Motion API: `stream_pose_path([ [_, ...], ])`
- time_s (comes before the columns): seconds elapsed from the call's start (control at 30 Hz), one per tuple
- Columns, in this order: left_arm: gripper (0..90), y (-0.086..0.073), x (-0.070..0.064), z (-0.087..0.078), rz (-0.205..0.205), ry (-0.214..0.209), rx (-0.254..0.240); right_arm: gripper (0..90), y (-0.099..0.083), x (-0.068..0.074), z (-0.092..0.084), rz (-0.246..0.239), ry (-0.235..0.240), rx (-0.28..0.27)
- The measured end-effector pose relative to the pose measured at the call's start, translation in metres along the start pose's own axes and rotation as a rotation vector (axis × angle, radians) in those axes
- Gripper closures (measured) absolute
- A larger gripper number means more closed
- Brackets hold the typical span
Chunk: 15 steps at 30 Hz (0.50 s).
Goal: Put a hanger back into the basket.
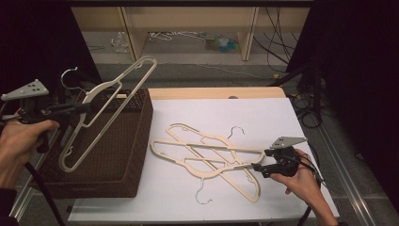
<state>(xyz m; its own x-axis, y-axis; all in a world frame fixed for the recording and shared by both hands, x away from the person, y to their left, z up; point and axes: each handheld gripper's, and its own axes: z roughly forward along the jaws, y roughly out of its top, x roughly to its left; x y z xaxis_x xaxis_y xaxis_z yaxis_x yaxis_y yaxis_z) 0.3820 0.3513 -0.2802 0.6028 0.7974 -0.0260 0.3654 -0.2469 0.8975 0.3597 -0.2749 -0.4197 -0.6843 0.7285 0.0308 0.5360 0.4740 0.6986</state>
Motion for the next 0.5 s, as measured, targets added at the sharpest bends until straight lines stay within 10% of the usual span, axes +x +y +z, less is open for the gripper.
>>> stream_pose_path([
  [0.5,86.0,-0.058,0.038,0.010,-0.059,0.030,0.120,25.7,-0.002,0.001,0.005,-0.012,0.001,0.016],
])
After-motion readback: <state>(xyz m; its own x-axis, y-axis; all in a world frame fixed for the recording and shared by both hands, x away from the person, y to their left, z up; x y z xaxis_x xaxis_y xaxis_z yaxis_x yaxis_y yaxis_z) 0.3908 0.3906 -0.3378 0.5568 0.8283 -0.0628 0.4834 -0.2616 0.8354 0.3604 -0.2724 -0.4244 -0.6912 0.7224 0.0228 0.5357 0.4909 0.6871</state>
